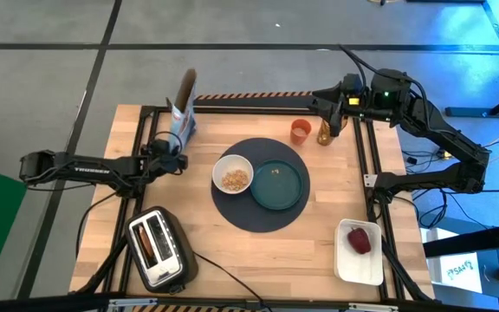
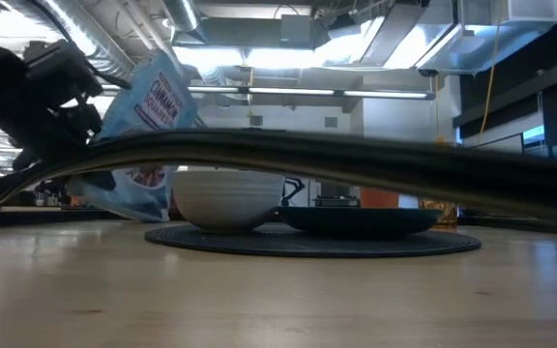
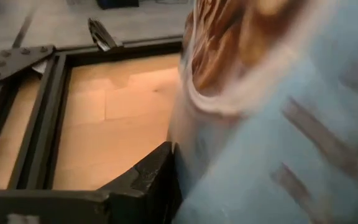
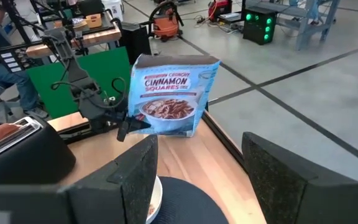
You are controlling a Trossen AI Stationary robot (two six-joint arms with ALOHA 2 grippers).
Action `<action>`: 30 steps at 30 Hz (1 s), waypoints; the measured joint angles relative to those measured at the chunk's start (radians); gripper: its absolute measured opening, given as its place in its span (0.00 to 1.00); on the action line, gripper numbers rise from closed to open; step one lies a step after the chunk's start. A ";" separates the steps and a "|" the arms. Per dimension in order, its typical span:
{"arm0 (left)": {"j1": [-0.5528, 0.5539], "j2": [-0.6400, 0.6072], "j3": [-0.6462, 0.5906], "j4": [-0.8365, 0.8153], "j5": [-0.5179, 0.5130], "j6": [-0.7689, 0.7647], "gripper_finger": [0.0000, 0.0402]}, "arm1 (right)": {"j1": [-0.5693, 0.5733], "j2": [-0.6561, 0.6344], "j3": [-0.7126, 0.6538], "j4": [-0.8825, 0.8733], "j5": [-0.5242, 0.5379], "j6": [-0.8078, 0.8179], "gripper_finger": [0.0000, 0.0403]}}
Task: Arrange a breakfast setting
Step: Pour the cereals from the blue cereal box into the white bowl on the blue table mat
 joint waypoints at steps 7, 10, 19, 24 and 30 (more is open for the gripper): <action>0.000 -0.019 0.041 -0.008 0.126 0.019 0.57 | 0.000 0.008 0.001 -0.046 0.055 0.103 0.56; 0.000 -0.027 0.097 -0.069 0.165 0.033 0.65 | -0.001 0.025 0.002 -0.156 0.141 0.138 0.56; 0.001 -0.028 0.221 -0.317 0.009 0.037 0.77 | -0.001 0.061 0.001 -0.398 0.221 0.286 0.56; 0.001 -0.046 0.291 -0.361 0.052 0.060 0.80 | 0.000 0.044 0.001 -0.404 0.221 0.316 0.56; 0.000 -0.062 0.448 -0.423 0.035 0.156 0.82 | 0.000 0.036 0.001 -0.404 0.216 0.317 0.56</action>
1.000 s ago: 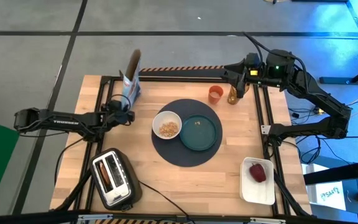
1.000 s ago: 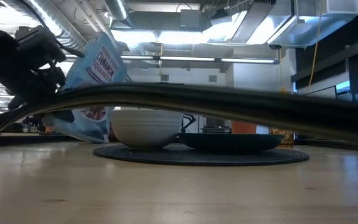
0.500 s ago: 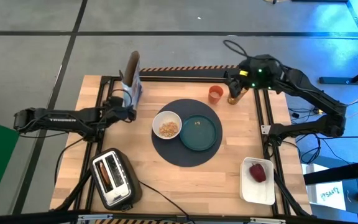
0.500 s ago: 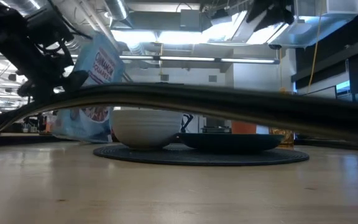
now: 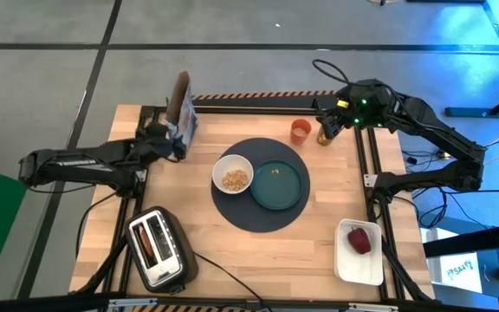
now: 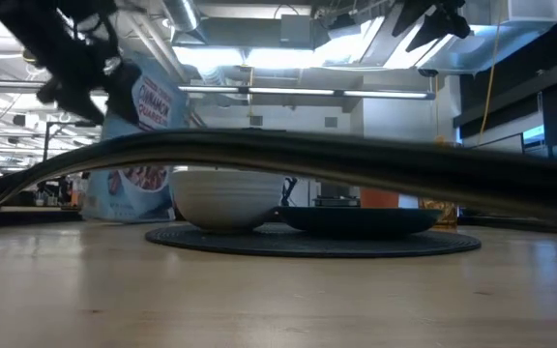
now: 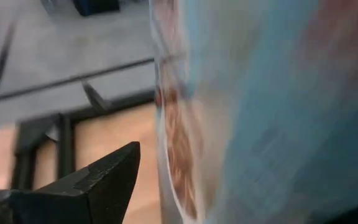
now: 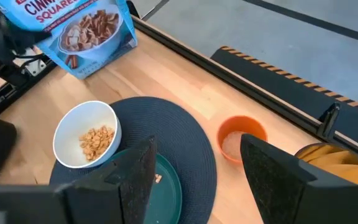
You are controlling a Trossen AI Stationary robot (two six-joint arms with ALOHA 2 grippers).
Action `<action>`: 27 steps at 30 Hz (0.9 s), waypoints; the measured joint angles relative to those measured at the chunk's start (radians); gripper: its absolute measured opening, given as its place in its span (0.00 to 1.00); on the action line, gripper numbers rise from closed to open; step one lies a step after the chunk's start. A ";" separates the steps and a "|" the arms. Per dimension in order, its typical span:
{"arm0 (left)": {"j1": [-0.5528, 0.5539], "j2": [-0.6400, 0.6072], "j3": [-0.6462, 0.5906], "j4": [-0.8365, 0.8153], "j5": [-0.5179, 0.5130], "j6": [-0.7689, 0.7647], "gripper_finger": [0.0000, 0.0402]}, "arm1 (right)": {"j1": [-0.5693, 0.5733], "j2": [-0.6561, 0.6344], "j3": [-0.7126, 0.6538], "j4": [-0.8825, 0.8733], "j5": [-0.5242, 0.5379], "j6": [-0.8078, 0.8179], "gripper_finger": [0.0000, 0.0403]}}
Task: Arrange a breakfast setting
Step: Pour the cereals from the blue cereal box into the white bowl on the blue table mat, then adjust the blue cereal box on the table
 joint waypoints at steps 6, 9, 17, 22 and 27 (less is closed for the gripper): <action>0.000 0.000 0.161 -0.121 -0.095 0.091 0.84 | 0.000 0.000 0.000 0.000 -0.004 0.000 0.56; 0.000 0.001 0.225 -0.131 -0.105 0.167 0.84 | 0.000 0.000 0.000 0.000 -0.004 0.000 0.56; 0.000 0.001 0.411 -0.128 -0.100 0.309 0.84 | 0.000 0.000 0.000 -0.005 -0.003 -0.003 0.56; -0.003 0.001 0.519 -0.010 -0.058 0.454 0.83 | -0.001 0.001 0.000 -0.099 0.101 -0.004 0.56; -0.018 0.003 0.530 0.271 0.058 0.611 0.79 | -0.002 0.002 -0.001 -0.223 0.136 0.029 0.56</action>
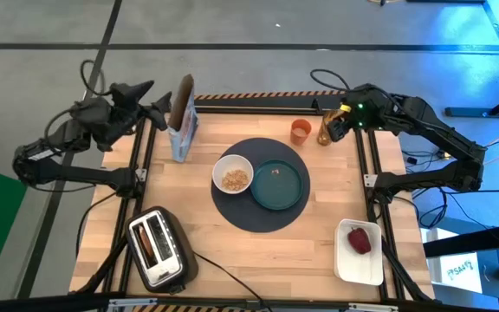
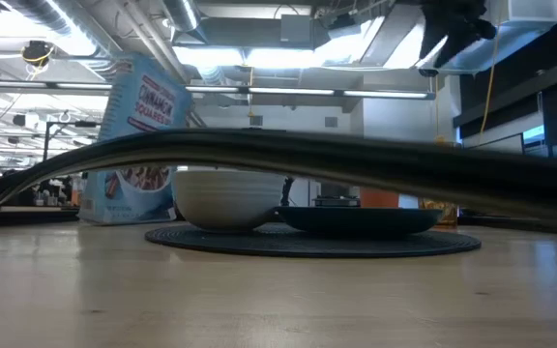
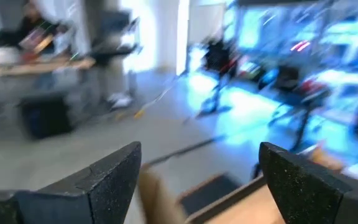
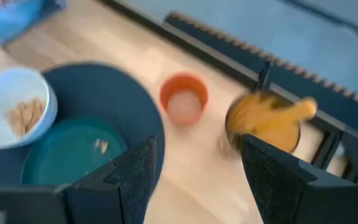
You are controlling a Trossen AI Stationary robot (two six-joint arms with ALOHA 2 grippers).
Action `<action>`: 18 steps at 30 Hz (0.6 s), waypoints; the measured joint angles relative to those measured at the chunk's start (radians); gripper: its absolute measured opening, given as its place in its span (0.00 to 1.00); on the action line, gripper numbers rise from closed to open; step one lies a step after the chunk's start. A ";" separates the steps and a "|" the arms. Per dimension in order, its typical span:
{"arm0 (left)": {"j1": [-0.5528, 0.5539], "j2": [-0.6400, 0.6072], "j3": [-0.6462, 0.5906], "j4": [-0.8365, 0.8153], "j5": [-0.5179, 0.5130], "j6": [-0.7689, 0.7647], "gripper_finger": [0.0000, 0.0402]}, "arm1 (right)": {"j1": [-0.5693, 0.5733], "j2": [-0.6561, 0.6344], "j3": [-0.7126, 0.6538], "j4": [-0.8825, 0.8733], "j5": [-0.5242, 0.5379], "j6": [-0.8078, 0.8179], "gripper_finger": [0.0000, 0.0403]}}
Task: Arrange a breakfast setting
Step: Adjust the blue cereal box on the table
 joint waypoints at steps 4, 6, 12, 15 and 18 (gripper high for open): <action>-0.008 0.040 0.000 0.129 0.046 0.135 0.74 | 0.000 -0.004 0.000 -0.100 -0.021 0.022 0.56; -0.009 0.066 0.000 0.136 0.048 0.160 0.72 | 0.000 -0.006 0.000 -0.116 -0.014 0.039 0.56; -0.009 0.134 0.000 0.140 0.112 0.161 0.69 | 0.000 -0.008 0.000 -0.122 -0.030 0.069 0.56; -0.009 0.166 0.000 0.151 0.178 0.161 0.69 | 0.001 -0.008 0.000 -0.136 -0.042 0.074 0.56; -0.015 0.201 0.000 0.113 0.208 0.156 0.69 | 0.000 -0.008 0.000 -0.135 -0.047 0.082 0.56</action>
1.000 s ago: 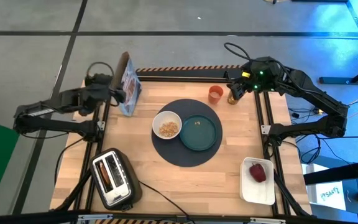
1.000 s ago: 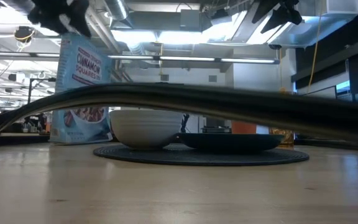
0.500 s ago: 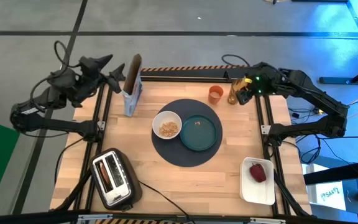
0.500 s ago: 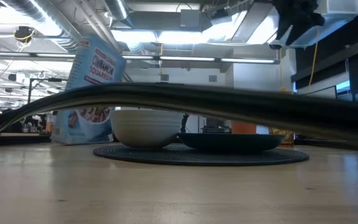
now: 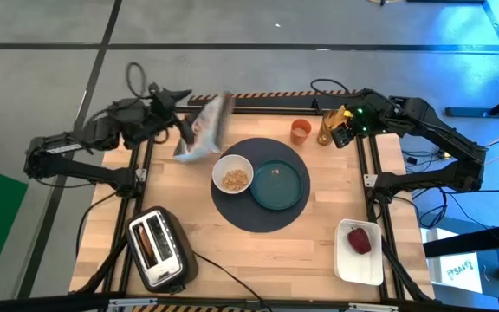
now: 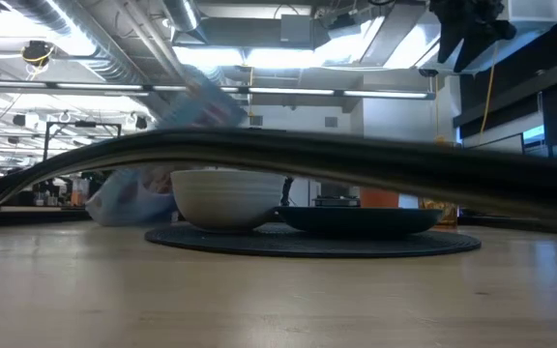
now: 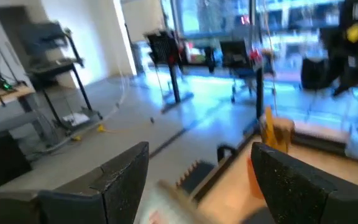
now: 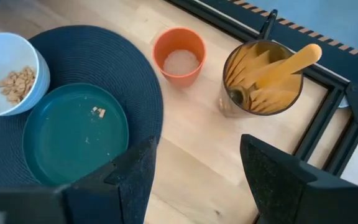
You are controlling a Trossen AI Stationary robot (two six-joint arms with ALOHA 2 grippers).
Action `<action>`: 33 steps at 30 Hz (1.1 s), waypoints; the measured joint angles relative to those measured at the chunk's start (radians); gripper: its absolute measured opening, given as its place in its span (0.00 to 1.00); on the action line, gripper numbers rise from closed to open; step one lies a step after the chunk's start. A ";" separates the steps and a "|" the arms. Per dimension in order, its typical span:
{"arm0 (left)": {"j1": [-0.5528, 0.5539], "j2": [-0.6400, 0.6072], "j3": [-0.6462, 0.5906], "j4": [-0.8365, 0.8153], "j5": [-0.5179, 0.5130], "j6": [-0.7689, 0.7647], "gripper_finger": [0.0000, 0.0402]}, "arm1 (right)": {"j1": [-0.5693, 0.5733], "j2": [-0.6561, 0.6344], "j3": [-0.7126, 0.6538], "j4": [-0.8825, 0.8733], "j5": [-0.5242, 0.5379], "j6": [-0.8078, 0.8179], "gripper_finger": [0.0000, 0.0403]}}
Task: Arrange a breakfast setting
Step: Adjust the blue cereal box on the table
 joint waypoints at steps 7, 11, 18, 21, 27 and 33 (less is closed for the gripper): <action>-0.019 0.094 -0.001 -0.175 0.078 -0.028 0.69 | 0.000 0.000 0.000 0.000 -0.001 0.013 0.56; -0.024 0.139 -0.001 -0.324 0.030 -0.077 0.69 | 0.000 0.000 0.000 0.000 -0.001 0.020 0.56; -0.024 0.234 -0.001 -0.231 0.091 -0.082 0.69 | 0.000 0.002 0.000 0.023 0.012 0.020 0.56; -0.024 0.311 -0.001 -0.103 0.081 -0.130 0.69 | 0.000 0.011 0.000 0.058 0.019 0.019 0.56; -0.008 0.505 0.073 0.088 0.098 -0.260 0.69 | 0.000 0.030 0.000 0.079 0.019 0.019 0.56; -0.011 0.708 0.303 -0.177 0.074 -0.316 0.69 | 0.000 0.037 0.000 0.063 0.020 0.019 0.56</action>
